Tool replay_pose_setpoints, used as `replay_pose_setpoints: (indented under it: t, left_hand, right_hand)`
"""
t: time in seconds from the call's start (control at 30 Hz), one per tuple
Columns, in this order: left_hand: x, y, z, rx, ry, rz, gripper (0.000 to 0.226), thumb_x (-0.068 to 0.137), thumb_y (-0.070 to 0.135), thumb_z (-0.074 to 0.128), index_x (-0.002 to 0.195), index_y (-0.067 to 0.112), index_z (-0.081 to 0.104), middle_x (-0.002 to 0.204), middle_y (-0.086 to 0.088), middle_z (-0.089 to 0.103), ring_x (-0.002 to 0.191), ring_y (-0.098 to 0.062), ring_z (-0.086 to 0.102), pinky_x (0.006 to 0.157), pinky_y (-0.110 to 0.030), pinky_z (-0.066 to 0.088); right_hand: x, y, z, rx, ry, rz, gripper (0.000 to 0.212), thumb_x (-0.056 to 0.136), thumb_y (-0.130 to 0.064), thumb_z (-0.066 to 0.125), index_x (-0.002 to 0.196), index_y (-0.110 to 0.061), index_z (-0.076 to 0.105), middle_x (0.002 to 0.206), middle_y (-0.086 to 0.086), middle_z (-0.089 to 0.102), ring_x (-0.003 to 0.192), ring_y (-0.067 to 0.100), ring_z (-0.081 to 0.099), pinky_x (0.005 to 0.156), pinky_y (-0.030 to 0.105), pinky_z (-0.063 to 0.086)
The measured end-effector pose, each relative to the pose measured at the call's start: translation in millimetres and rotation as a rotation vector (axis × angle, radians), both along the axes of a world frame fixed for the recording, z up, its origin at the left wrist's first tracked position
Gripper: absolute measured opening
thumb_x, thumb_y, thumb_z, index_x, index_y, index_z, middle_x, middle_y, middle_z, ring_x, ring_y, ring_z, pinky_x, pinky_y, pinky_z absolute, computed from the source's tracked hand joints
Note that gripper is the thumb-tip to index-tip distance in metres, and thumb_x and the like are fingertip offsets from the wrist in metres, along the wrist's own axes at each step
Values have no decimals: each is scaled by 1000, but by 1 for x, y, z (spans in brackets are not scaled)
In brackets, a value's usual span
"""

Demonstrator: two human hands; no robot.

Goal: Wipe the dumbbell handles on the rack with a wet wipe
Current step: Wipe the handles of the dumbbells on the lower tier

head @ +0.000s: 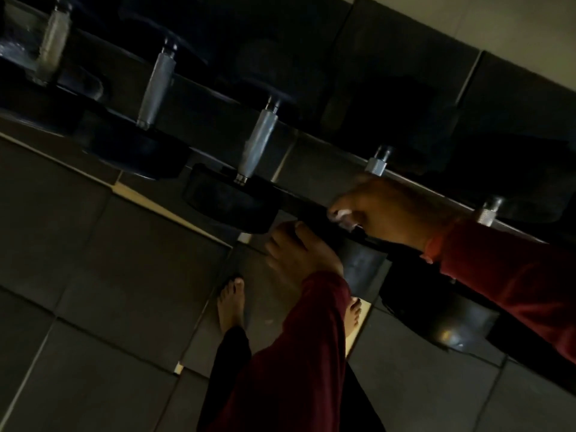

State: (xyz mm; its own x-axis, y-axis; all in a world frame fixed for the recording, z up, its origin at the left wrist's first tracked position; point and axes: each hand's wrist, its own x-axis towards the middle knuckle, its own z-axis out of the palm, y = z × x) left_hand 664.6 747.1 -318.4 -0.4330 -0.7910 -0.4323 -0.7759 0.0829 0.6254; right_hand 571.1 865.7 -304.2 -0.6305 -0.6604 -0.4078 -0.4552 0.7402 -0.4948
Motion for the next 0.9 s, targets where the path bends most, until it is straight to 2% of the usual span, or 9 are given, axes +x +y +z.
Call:
replay_pose_setpoints:
  t: [0.07, 0.17, 0.27, 0.33, 0.4, 0.5, 0.63, 0.8, 0.9]
  left_hand:
    - [-2, 5, -8, -114, 30, 4, 47, 82, 38, 38, 96, 5, 67, 99, -22, 62, 92, -38, 54, 83, -37, 31]
    - [1, 7, -14, -174, 49, 19, 43, 83, 35, 38, 94, 6, 67, 98, -20, 63, 91, -38, 54, 82, -37, 34]
    - [2, 8, -13, -142, 29, 35, 41, 84, 36, 37, 99, 11, 67, 107, -14, 63, 96, -33, 51, 86, -37, 38]
    - [3, 8, -13, -136, 33, 47, 41, 86, 37, 36, 101, 14, 66, 112, -9, 61, 99, -29, 51, 88, -35, 38]
    - [3, 9, -12, -149, 45, 50, 38, 88, 36, 38, 102, 14, 66, 114, -8, 60, 100, -27, 50, 85, -27, 32]
    - [4, 10, -13, -145, 22, 55, 31, 91, 32, 42, 102, 14, 65, 115, -8, 60, 100, -28, 50, 83, -25, 30]
    - [3, 9, -15, -145, 18, 60, 41, 86, 38, 36, 102, 15, 66, 114, -6, 60, 101, -27, 50, 88, -31, 35]
    - [3, 9, -13, -129, 19, 59, 42, 84, 40, 34, 100, 16, 65, 114, -5, 60, 101, -24, 48, 87, -28, 31]
    - [2, 9, -12, -115, 5, 54, 41, 85, 39, 34, 100, 16, 65, 112, -6, 59, 100, -24, 48, 85, -27, 28]
  right_hand:
    - [-1, -2, -7, 86, 20, 124, 18, 79, -23, 52, 91, -31, 63, 85, -2, 52, 80, 26, 60, 67, 38, 52]
    - [-6, -14, -5, 112, 60, 146, 14, 80, -12, 59, 74, -25, 60, 79, 2, 48, 75, 33, 63, 61, 30, 42]
    - [-15, -38, -2, 275, 134, 218, 18, 91, -10, 54, 97, -13, 71, 97, 15, 65, 95, 35, 66, 72, 34, 48]
    - [-25, -51, -9, 384, 9, 232, 17, 94, -11, 54, 99, -7, 70, 87, 12, 65, 88, 31, 68, 68, 31, 48]
    - [-36, -54, -14, 384, -111, 296, 11, 91, -12, 60, 90, -5, 69, 71, 6, 61, 63, 21, 60, 52, 22, 40]
    - [-40, -41, -16, 265, -45, 440, 6, 86, -17, 64, 81, -13, 66, 73, 0, 62, 63, 16, 56, 46, 15, 25]
    - [-35, -22, -21, 104, -12, 360, 27, 76, -19, 69, 59, -25, 49, 67, -6, 60, 67, 19, 62, 55, 21, 38]
    - [-35, -41, -21, 215, 67, 378, 8, 79, -15, 67, 74, -21, 63, 71, -2, 62, 68, 22, 63, 56, 26, 43]
    - [-36, -50, -27, 267, 35, 324, 23, 84, -8, 64, 65, -17, 53, 64, 0, 55, 64, 24, 60, 57, 27, 42]
